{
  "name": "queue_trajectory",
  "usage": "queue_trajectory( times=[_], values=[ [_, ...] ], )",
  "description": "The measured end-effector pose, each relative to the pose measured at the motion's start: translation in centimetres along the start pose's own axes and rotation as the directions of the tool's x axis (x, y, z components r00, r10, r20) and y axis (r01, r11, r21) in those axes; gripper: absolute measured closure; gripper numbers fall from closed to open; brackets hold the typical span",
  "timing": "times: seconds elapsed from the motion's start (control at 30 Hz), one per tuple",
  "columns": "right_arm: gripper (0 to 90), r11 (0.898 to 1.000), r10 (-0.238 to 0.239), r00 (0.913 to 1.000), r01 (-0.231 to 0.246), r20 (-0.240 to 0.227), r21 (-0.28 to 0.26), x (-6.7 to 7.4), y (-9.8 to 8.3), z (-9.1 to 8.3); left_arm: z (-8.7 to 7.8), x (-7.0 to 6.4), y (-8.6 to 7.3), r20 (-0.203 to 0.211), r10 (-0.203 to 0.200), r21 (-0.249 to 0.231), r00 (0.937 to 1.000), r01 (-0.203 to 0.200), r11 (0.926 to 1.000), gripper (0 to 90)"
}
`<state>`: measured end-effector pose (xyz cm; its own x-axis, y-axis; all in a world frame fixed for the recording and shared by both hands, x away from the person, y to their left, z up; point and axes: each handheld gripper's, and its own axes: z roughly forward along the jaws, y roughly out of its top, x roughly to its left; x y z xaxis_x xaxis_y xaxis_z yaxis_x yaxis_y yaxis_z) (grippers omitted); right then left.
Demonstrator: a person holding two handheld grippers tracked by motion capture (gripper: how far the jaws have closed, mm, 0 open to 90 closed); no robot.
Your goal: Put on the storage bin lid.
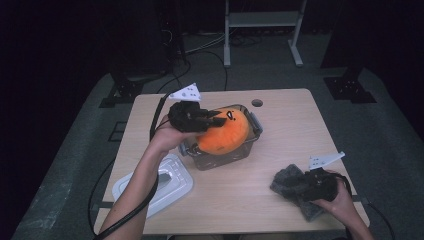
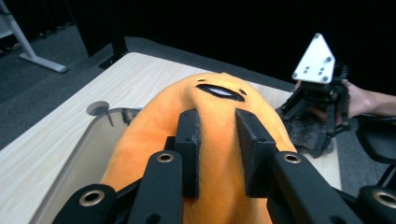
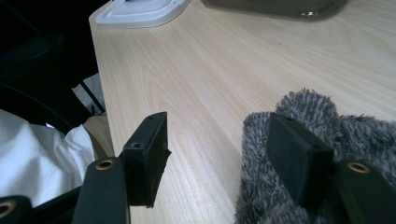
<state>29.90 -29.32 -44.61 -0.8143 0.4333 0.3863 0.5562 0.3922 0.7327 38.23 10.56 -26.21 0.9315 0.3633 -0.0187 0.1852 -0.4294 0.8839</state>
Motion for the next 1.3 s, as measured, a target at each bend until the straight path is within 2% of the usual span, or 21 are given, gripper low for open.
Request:
queue_trajectory(
  times=[0.17, 0.63, 0.87, 1.07, 1.3],
  values=[
    [37.9, 1.0, 0.0, 1.0, 0.0, -0.002, -0.01, 0.0, 0.0, -0.1, 0.4, 1.1, -0.2, -0.017, -0.012, 0.01, 0.9998, 0.012, 0.9999, 72.6],
    [37.9, 1.0, -0.001, 1.0, 0.001, -0.006, -0.013, -0.1, 0.0, -0.2, 1.5, 3.2, -0.5, -0.028, -0.027, 0.012, 0.9992, 0.028, 0.9995, 72.6],
    [37.9, 1.0, -0.002, 1.0, 0.002, -0.007, -0.013, -0.1, 0.0, -0.2, 2.2, 4.0, -0.7, -0.033, -0.031, 0.016, 0.999, 0.031, 0.9994, 72.6],
    [37.9, 1.0, -0.003, 1.0, 0.002, -0.008, -0.012, -0.1, 0.0, -0.2, 3.1, 4.6, -0.7, -0.04, -0.021, 0.038, 0.999, 0.022, 0.999, 72.6],
    [37.9, 1.0, -0.004, 0.9999, 0.004, -0.011, -0.011, -0.1, -0.1, -0.2, 4.4, 5.1, -1.3, -0.031, -0.027, 0.052, 0.9992, 0.028, 0.9982, 72.6]
  ],
)
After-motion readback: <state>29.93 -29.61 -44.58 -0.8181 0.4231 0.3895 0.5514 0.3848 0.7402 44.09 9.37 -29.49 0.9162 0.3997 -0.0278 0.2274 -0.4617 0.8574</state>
